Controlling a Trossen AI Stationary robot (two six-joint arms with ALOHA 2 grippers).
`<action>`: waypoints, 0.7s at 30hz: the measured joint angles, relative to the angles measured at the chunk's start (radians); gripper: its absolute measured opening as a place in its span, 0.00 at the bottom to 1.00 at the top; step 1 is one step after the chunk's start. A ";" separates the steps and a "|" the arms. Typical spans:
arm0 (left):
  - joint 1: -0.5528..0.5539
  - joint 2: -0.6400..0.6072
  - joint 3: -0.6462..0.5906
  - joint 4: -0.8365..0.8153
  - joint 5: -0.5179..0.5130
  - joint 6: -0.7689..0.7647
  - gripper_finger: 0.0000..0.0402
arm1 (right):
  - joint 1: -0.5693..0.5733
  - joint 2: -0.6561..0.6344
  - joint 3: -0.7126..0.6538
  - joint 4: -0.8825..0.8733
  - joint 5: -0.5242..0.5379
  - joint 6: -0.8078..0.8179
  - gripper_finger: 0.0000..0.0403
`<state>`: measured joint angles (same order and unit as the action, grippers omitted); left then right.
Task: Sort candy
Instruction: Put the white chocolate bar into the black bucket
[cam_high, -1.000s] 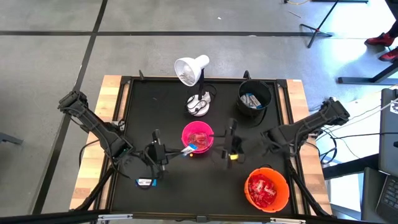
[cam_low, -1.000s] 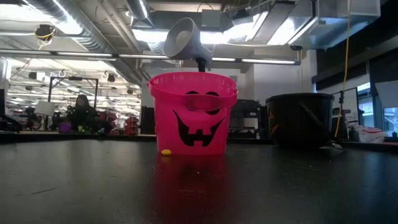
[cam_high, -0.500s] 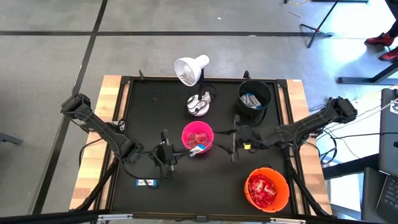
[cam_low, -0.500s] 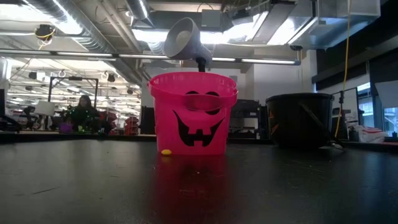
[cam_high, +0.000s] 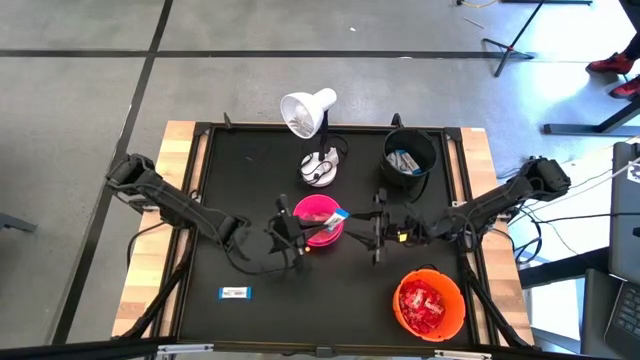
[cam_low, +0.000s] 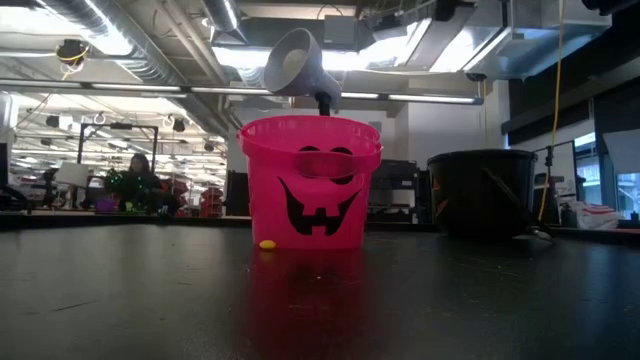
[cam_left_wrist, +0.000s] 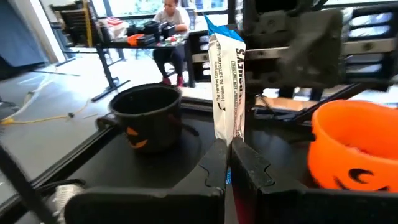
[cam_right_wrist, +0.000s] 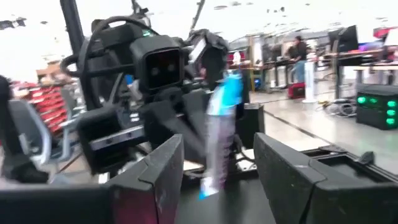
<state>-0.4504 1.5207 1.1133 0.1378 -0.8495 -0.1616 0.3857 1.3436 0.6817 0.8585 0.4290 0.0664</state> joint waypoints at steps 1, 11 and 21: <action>0.007 0.003 0.000 0.010 0.015 -0.002 0.00 | 0.000 0.002 0.001 0.011 0.011 0.000 0.48; 0.012 0.032 0.000 0.055 0.033 -0.004 0.00 | -0.001 0.004 0.001 0.067 0.014 0.000 0.48; 0.014 0.038 0.000 0.059 0.034 0.007 0.00 | -0.022 0.004 0.001 0.066 -0.002 0.003 0.47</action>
<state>-0.4366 1.5587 1.1130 0.1968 -0.8153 -0.1543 0.3640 1.3476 0.6823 0.9241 0.4267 0.0692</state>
